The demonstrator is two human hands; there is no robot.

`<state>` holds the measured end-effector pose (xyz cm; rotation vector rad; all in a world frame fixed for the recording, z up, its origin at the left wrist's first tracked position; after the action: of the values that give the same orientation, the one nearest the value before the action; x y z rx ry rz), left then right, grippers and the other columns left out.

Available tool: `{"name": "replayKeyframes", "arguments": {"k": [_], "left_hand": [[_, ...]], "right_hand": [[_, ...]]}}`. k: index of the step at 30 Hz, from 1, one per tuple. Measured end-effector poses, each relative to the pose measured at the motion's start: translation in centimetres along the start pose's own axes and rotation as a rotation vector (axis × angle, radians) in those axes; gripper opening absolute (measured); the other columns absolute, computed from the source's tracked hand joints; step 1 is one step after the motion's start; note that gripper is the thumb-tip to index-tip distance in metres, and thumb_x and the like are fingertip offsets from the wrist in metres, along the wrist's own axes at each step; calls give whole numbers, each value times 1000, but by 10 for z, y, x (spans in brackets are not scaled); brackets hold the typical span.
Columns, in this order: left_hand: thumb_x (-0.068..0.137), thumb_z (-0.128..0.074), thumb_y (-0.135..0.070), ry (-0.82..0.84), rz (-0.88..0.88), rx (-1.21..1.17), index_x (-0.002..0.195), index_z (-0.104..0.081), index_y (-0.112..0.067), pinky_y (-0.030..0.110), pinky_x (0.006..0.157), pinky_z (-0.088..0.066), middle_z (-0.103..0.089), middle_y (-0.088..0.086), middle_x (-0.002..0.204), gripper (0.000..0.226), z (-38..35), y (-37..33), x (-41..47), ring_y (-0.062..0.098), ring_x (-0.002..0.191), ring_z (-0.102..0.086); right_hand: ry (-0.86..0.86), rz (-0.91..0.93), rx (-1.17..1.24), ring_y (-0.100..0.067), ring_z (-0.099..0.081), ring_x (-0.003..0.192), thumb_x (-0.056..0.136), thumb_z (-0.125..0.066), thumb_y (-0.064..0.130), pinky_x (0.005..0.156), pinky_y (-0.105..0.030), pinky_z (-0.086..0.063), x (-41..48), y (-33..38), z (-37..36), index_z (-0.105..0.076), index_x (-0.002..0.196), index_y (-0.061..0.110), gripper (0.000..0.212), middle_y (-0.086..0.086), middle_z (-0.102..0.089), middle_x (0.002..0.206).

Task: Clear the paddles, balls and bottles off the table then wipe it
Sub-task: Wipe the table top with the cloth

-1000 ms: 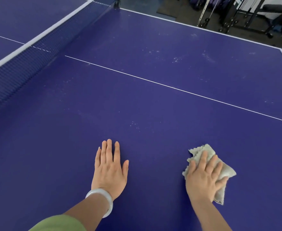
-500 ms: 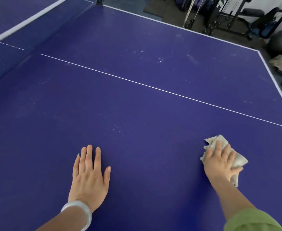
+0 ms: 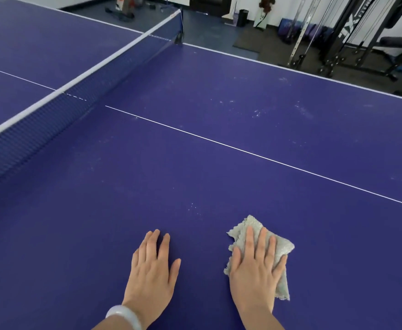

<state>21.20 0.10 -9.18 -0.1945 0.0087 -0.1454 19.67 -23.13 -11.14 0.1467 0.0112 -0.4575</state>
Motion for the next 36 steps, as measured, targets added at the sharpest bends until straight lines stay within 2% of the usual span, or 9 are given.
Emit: {"name": "replayKeyframes", "arguments": {"k": [2,6,10,19,23,26,32,34,36], "left_hand": [[101,-9,-52,-38,18,-4,134,-54,-8,43,105,-42,-48,10,138,71,8,12,20,30,127,-51],[97,-11,-56,-4,144,27,143,-45,-6,45,116,-25,-41,19,149,76,2,41,56,34,141,-36],[99,-7,-55,28,157,69,147,-41,-7,44,117,-13,-39,18,151,75,-7,47,60,33,143,-33],[96,-25,-49,-22,141,77,145,-44,-7,44,118,-15,-42,18,149,67,-8,47,59,33,142,-33],[96,-24,-49,-13,140,73,145,-43,-7,45,117,-16,-41,18,150,67,-8,48,60,33,143,-33],[98,-20,-51,-2,142,78,145,-43,-7,44,117,-16,-40,18,150,68,-7,48,60,32,142,-33],[99,-10,-54,18,157,97,145,-44,-9,42,117,-14,-42,16,150,72,-8,49,62,32,141,-36],[99,-10,-54,22,163,100,145,-43,-10,42,117,-14,-41,16,150,72,-8,49,62,31,142,-34],[99,-10,-55,19,172,88,146,-41,-10,42,117,-13,-39,16,152,73,-8,49,61,31,143,-31]], "right_hand": [[-7,13,-5,-32,-27,145,96,-20,45,114,-62,-19,2,1,-2,-33,151,19,62,-8,-30,157],[-11,-15,-13,-31,-22,147,97,-16,47,117,-60,-14,17,0,-2,-28,153,22,63,-8,-26,159],[41,-114,-45,-25,2,151,98,-1,48,120,-55,0,68,-7,7,4,155,30,60,-2,2,164],[192,-420,259,-25,14,149,101,-12,49,117,-54,12,233,-1,37,-2,156,29,59,-3,11,164],[248,-262,171,-25,7,149,101,-10,46,117,-56,5,275,77,29,-4,156,28,58,-4,3,163],[280,51,126,-24,3,148,102,-12,41,117,-55,3,268,165,13,-15,152,30,52,-3,-4,161],[330,704,-42,-23,19,148,103,-13,44,119,-52,10,170,249,-10,4,155,31,56,2,15,163],[308,691,-70,-22,20,148,103,-13,45,119,-53,10,166,211,-10,7,155,33,57,3,17,162],[221,493,-63,-24,13,150,103,-15,46,118,-55,8,178,143,-1,2,155,33,57,2,10,163]]}}
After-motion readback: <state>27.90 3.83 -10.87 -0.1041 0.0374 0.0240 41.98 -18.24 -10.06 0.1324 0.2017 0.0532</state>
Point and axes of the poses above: each hand's wrist, its own x-axis towards the middle knuckle, its own z-axis out of the back of the hand, y = z × x, the point moved 5 cm from there along x, towards the middle knuckle
